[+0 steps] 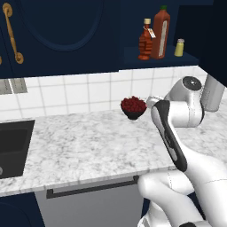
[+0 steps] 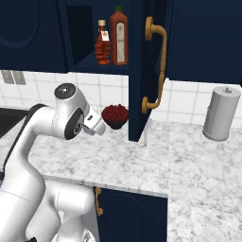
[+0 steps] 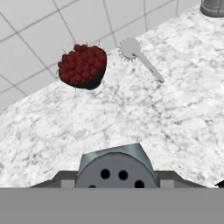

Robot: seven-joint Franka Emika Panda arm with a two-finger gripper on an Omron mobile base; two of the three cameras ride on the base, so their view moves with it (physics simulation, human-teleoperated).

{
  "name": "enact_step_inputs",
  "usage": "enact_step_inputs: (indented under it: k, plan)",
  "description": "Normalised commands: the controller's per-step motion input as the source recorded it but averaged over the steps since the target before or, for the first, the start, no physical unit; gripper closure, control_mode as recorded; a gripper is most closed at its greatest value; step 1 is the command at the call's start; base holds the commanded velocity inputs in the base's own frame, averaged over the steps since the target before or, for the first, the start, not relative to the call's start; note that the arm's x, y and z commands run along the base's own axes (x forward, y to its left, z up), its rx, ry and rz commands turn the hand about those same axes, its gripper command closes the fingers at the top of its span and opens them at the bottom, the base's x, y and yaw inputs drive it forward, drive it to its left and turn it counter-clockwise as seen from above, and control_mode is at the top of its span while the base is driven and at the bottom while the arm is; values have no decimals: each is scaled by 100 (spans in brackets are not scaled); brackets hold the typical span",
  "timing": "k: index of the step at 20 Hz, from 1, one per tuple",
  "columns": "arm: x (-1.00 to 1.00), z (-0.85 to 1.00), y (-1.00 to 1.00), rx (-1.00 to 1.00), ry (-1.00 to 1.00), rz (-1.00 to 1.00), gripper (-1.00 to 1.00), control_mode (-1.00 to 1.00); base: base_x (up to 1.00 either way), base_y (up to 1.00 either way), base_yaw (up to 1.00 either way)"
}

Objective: Put the shaker and condiment bottle from the counter next to their counterparts in the cabinet.

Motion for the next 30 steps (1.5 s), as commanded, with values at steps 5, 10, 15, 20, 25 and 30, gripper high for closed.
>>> enact_step_inputs:
  k: [5,10,15,20,25,30]
  plan:
    - [0,87,-23,10,12,-15,100,-100,0,0,0]
    - [0,77,-18,1,11,-13,100,-100,0,0,0]
    - [0,52,-5,0,0,-12,100,-100,0,0,0]
    - [-3,21,0,0,-14,-9,100,-100,0,0,0]
    - [0,18,-2,-1,-24,-7,100,-100,0,0,0]
    - [1,13,-12,0,-21,-4,100,-100,0,0,0]
